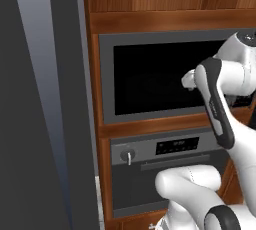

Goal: Retrieve the reheated potato from the microwave, then place the potato, cheese, and condiment on the cutting board.

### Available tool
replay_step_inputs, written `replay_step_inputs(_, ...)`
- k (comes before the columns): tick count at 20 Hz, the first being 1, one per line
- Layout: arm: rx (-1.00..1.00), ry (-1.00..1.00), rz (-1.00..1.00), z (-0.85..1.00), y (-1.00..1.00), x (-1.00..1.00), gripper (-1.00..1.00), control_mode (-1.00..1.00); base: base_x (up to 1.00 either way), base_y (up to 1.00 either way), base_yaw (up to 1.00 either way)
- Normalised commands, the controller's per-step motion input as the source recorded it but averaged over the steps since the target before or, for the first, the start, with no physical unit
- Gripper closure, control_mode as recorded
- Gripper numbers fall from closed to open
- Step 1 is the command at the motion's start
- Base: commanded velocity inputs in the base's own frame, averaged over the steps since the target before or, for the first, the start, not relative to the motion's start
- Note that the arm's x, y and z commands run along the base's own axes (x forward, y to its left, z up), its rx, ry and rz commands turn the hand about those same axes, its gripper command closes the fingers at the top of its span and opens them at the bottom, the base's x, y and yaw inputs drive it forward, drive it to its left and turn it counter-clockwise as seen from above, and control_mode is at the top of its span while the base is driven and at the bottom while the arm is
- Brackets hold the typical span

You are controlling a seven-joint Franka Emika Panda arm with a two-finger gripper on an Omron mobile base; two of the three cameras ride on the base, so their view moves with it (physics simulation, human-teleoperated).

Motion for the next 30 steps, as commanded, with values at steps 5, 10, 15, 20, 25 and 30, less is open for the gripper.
replay_step_inputs(5,0.02,0.00,-0.17,0.14,-0.91,-0.30,-1.00,-1.00,0.00,0.00,0.00)
replay_step_inputs(10,0.00,0.00,-0.13,0.19,-0.74,-0.23,-1.00,-1.00,0.00,0.00,0.00)
replay_step_inputs(15,0.00,-0.01,-0.07,0.02,-0.67,-0.01,-1.00,-1.00,0.00,0.00,0.00)
replay_step_inputs(20,0.00,-0.05,-0.01,0.00,-0.50,0.10,-1.00,-1.00,0.00,0.00,0.00)
replay_step_inputs(25,0.00,-0.02,0.00,0.00,-0.23,0.28,-1.00,-1.00,0.00,0.00,0.00)
replay_step_inputs(30,0.01,0.00,0.00,0.00,0.00,0.24,-1.00,-1.00,0.00,0.00,0.00)
